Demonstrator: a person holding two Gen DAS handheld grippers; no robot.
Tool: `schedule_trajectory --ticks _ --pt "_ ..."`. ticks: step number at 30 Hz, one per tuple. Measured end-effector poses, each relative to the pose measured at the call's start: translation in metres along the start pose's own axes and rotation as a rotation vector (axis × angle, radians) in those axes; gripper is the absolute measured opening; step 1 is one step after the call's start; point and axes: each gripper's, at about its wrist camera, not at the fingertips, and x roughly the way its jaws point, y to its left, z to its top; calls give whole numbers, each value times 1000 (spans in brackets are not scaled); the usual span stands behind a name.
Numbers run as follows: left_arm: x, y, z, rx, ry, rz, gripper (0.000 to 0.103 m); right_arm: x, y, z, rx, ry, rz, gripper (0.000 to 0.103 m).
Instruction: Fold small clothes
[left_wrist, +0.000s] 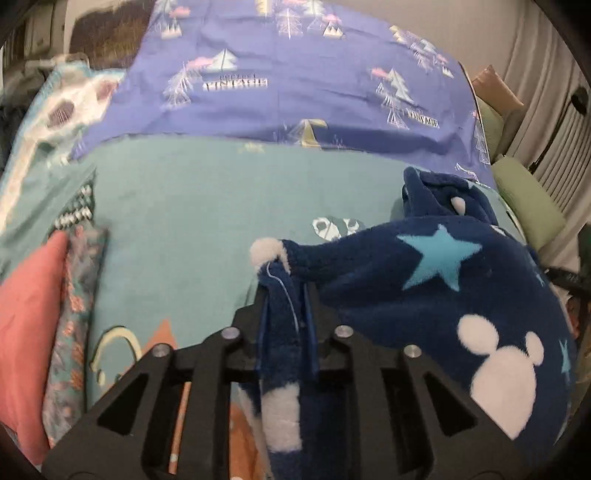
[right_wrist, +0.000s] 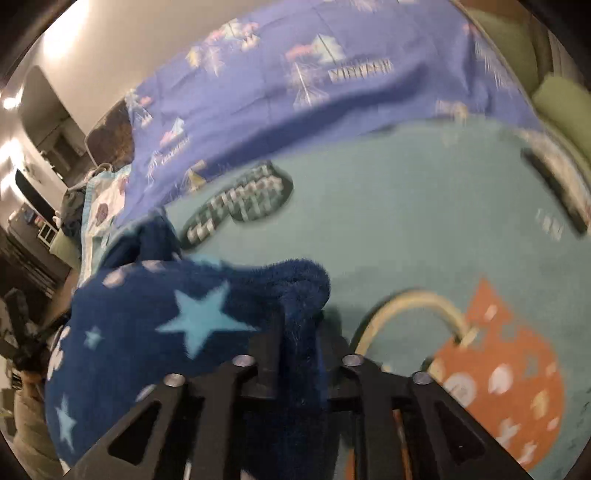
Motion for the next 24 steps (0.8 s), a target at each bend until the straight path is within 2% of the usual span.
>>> schedule_trajectory --ticks 2,4,7,8,10,17,24 --pt "-13 -1 2 16 -17 19 24 -13 -5 -5 15 -38 -7 30" --pt "-26 -5 3 32 -20 32 24 -29 -8 -5 26 -57 -22 32" --pt "-60 -15 -4 85 -56 50 33 -56 -5 -15 1 -75 -48 32" --pt "-65 -18 -7 96 -63 49 38 -64 -5 -20 -6 -78 -44 35" --pt "-80 -22 -14 122 -71 60 38 -81 -4 -34 -17 -77 -39 40" --pt "-126 -40 -37 147 -82 83 38 -122 3 -85 -18 -55 -71 41" --pt "-168 -53 -68 142 -92 81 45 -151 4 -126 57 -37 -31 44"
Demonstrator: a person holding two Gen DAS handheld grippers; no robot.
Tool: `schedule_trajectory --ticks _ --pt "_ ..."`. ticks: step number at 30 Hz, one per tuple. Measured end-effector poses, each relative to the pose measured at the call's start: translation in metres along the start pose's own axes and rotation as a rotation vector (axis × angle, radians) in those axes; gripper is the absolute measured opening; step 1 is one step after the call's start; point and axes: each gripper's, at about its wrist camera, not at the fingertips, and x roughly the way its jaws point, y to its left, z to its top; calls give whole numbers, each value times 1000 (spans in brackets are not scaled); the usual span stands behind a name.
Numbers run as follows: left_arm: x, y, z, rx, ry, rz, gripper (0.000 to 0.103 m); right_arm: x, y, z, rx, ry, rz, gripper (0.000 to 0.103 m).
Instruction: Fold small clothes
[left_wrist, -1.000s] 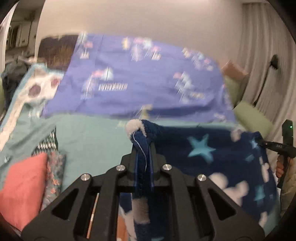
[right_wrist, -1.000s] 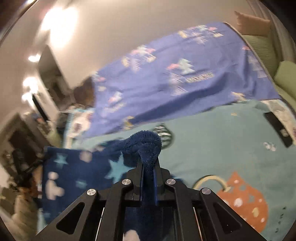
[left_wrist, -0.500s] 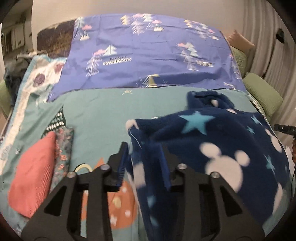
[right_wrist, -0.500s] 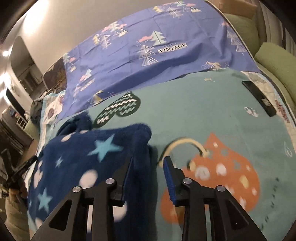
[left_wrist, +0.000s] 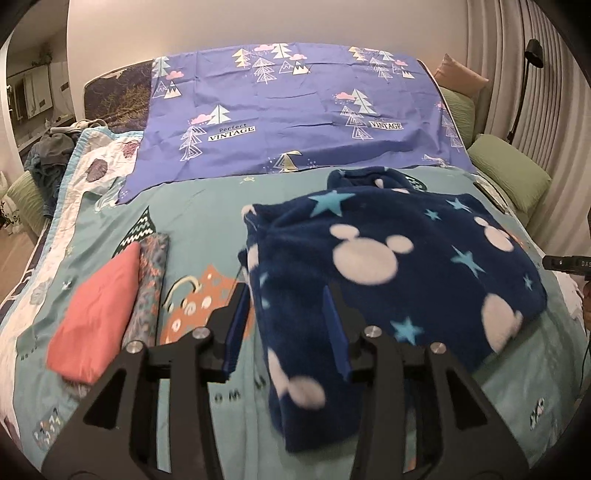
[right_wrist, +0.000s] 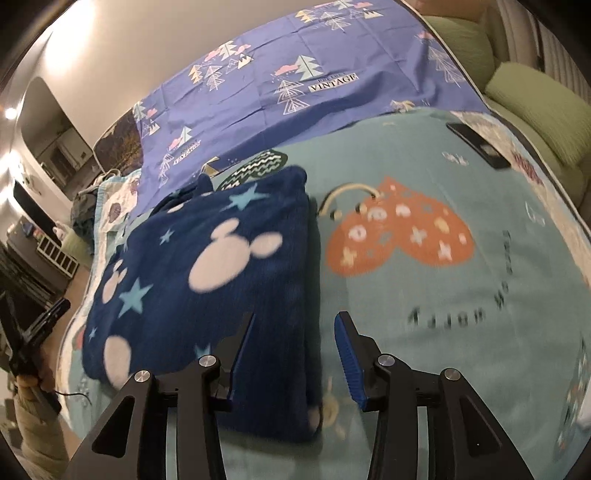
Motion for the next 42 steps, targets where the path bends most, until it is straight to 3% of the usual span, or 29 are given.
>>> schedule_trajectory --ticks 4,8,10,13,17,23,26,28,32,34,35,36,37,42 --pt "-23 -1 -17 -18 -1 -3 45 -10 -3 -22 34 16 21 45" --pt "-38 6 -37 -75 -3 -2 58 -17 -5 -44 56 28 32 45" --pt "-41 12 -55 -139 13 -22 58 -20 -7 -56 80 34 42 46" --pt "-39 22 -85 -251 60 -79 58 -23 -13 -73 121 44 70 49" --pt "-31 28 -115 -425 98 -221 58 -23 -14 -93 159 66 131 53" --pt "-7 12 -118 -505 169 -335 59 -6 -15 -107 290 99 286 63" --pt "7 10 -113 -559 174 -354 62 8 -13 -105 351 111 345 66" --pt "17 13 -109 -607 164 -342 62 16 -9 -100 395 97 347 67" --pt "39 29 -106 -779 153 -404 62 31 -2 -84 462 63 354 76" --pt "43 33 -105 -821 129 -426 48 41 0 -76 491 58 321 76" --pt "44 34 -105 -828 121 -434 20 47 3 -71 492 59 304 72" --pt "47 35 -105 -824 132 -452 13 49 5 -68 475 55 287 39" --pt "48 36 -106 -837 133 -452 12 52 10 -63 429 54 251 19" --pt "3 31 -97 -769 38 -449 9 34 23 -55 374 -6 243 14"
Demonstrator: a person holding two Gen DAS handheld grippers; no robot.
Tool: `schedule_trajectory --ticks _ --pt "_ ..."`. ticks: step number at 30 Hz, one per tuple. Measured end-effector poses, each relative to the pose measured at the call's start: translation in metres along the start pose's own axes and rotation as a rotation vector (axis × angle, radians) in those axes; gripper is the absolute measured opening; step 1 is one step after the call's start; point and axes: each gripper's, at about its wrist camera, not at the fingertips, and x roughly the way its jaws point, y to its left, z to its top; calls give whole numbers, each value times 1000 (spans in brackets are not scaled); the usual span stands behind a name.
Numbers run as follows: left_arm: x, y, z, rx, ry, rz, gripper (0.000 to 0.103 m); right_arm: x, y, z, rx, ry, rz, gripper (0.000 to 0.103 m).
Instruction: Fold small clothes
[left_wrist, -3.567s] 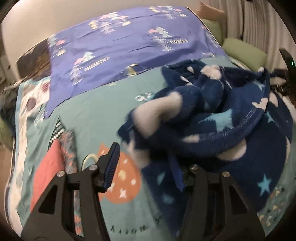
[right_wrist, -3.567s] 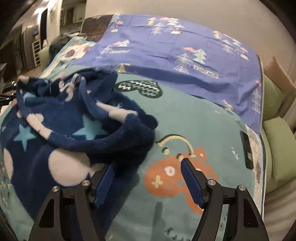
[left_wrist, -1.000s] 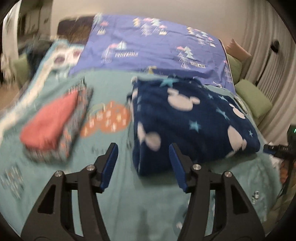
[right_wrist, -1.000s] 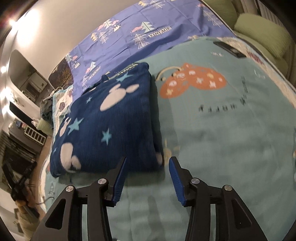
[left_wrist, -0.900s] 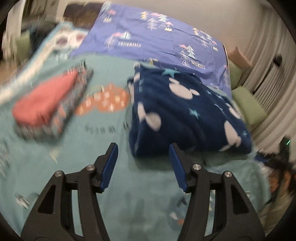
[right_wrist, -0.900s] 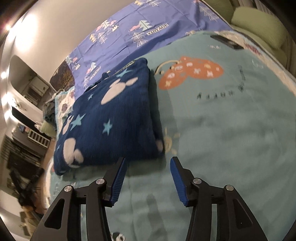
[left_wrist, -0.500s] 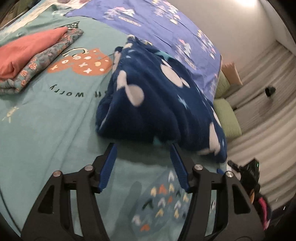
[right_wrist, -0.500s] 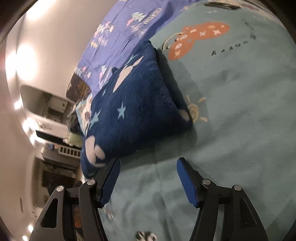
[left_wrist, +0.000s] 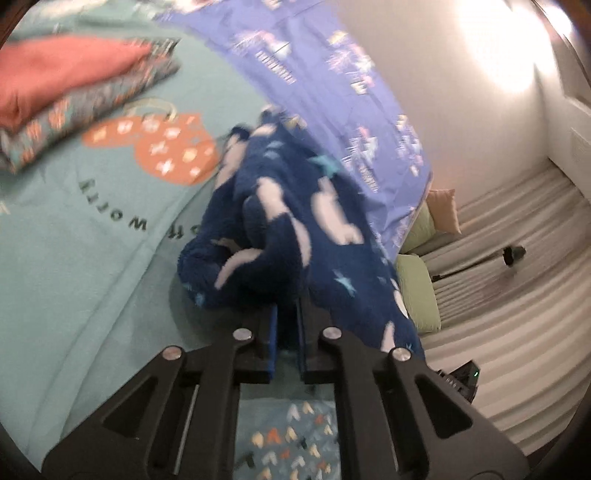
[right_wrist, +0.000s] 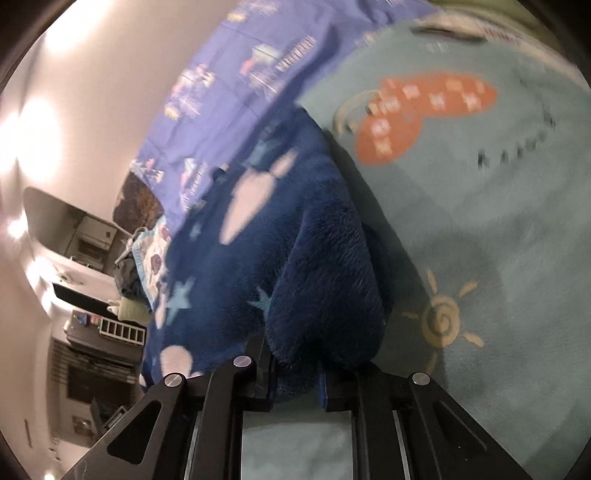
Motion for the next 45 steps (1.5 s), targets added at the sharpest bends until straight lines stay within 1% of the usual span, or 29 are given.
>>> schedule_trajectory --ticks 1,4,7,10,12,13,15,18,19,20,21,22,23,26,27,28,29,30,31,32,33,34,35,38,39,41,43,44,45 --pt "-13 -10 -4 42 -11 1 9 -11 6 -1 -21 -17 12 13" --pt "-42 -23 -19 108 -12 10 8 -37 20 -8 -95 -34 7 10" --pt "-69 -19 -41 119 10 9 8 -59 22 -33 -163 -8 -45 10" --pt "-92 -4 -65 91 42 41 7 -81 5 -63 -160 24 -37 10" --pt "-103 4 -78 88 55 96 0 -91 -10 -82 -127 50 -31 10" --pt "-107 6 -80 101 47 124 0 -95 -16 -94 -120 65 -48 10" --pt "-117 14 -81 127 3 181 0 -102 -23 -104 -138 70 -97 10" --pt "-120 23 -73 93 -37 200 1 -111 -37 -103 -134 39 -189 13" --pt "-118 22 -71 88 -42 200 3 -114 -38 -100 -122 9 -217 13" --pt "-115 21 -71 100 -41 210 17 -118 -36 -99 -121 -11 -217 13" --pt "-113 20 -71 115 -37 222 39 -123 -33 -98 -132 -27 -209 13" --pt "-108 16 -71 137 -35 243 49 -126 -26 -98 -168 -45 -197 13" --pt "-104 14 -73 151 -42 255 57 -127 -17 -98 -205 -57 -193 14" --pt "-88 8 -71 201 -34 257 57 -127 12 -106 -331 -80 -176 15" --pt "-78 8 -69 222 -28 291 57 -123 21 -108 -360 -78 -163 18" --pt "-65 9 -68 247 -21 357 57 -116 29 -109 -396 -69 -143 19" --pt "-55 14 -67 261 -10 419 57 -106 34 -109 -417 -57 -141 22" --pt "-46 20 -67 258 10 457 58 -94 35 -108 -430 -37 -155 25" --pt "-42 24 -67 248 21 456 60 -81 34 -107 -436 -14 -181 26" --pt "-42 30 -66 214 24 430 60 -62 29 -105 -434 25 -262 25" --pt "-45 31 -66 202 21 421 60 -46 24 -104 -422 55 -332 22" --pt "-49 31 -65 201 18 412 60 -36 16 -104 -402 75 -342 22" --pt "-56 29 -64 214 6 398 60 -38 17 -105 -397 60 -339 22" --pt "-70 20 -58 251 -25 378 60 -53 38 -106 -445 29 -335 24" --pt "-73 18 -55 260 -33 370 60 -61 50 -107 -476 2 -317 25" --pt "-78 13 -50 273 -63 361 60 -67 72 -113 -551 -15 -272 26" --pt "-80 10 -45 280 -78 358 60 -66 96 -123 -637 -8 -206 31" --pt "-78 10 -42 278 -77 357 60 -63 104 -127 -667 4 -182 34" --pt "-78 10 -40 277 -75 353 60 -57 111 -130 -693 20 -167 35"
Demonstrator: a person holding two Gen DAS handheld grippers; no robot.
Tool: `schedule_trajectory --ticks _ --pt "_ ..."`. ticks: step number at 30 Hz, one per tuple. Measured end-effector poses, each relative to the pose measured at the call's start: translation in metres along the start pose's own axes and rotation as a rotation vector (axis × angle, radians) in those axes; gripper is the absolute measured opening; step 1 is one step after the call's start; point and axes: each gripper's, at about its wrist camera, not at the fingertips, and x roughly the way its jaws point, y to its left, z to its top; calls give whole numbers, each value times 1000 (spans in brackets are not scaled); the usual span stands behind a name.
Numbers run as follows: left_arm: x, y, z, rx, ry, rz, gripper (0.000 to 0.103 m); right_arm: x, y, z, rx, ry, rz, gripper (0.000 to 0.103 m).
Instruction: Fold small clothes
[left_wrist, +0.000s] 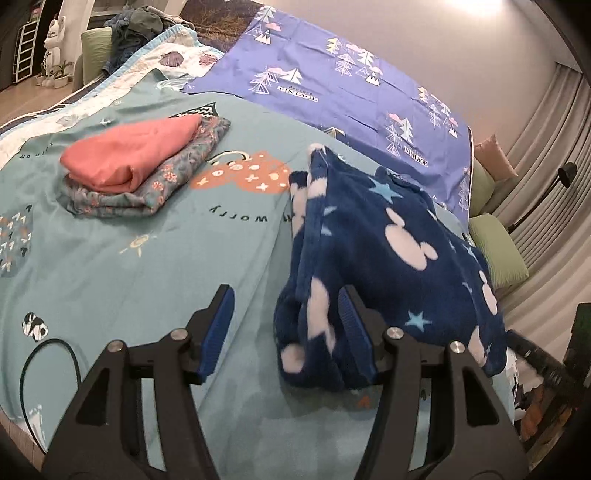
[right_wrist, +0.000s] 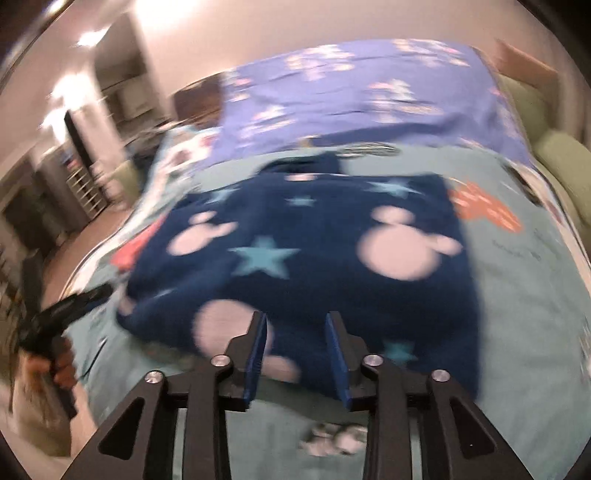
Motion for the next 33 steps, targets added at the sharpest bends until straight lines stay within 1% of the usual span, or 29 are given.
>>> schedule_trajectory --ticks 2,4,5,6,7,8,9,10,11,12,14,16,17,19,21,24,25,26,27,28,30,31,33 --pt "3 -1 5 11 12 -26 60 15 21 2 -47 37 30 35" --pt "12 -4 9 30 30 -53 63 30 35 1 -71 62 64 35" --pt "20 -6 11 37 43 -57 65 37 40 1 -79 73 81 35" --pt "35 -7 12 47 69 -44 65 46 43 -1 -86 86 95 35" --pt "43 -8 11 55 86 -30 65 62 45 -6 -95 122 81 35" --pt "56 -8 10 64 117 0 65 73 45 -8 -86 155 46 35" --pt "68 -8 8 61 145 10 66 87 41 -10 -60 189 26 35" --pt "69 -7 8 54 145 1 66 93 36 -11 -15 205 48 35" --pt "67 -7 8 51 138 -10 66 89 32 -9 21 198 65 35" --pt "65 -9 9 60 129 -17 66 84 31 -6 29 196 80 36" --pt "60 -12 13 71 111 -29 66 67 32 7 23 152 118 36" --pt "58 -14 19 71 100 -49 66 54 34 24 14 98 131 36" --pt "57 -16 22 78 93 -59 66 53 34 32 14 88 136 36" --pt "59 -18 28 92 80 -59 66 59 35 45 19 72 143 36" --pt "66 -21 34 102 83 -53 66 77 31 56 44 85 141 36" --pt "82 -18 38 92 129 -69 66 136 19 57 117 227 115 36" --pt "85 -18 39 91 138 -75 67 145 15 55 137 223 121 36" --pt "87 -18 40 96 142 -82 67 143 16 56 133 200 123 36" --pt "88 -18 41 100 141 -84 68 141 18 60 112 210 122 37" --pt "90 -18 42 104 142 -86 69 136 21 69 90 218 132 37" --pt "93 -20 44 114 145 -92 69 128 21 87 87 181 157 37" --pt "94 -20 44 119 146 -95 70 125 19 97 86 157 152 37" --pt "100 -22 46 131 151 -93 74 129 14 118 84 134 110 38"
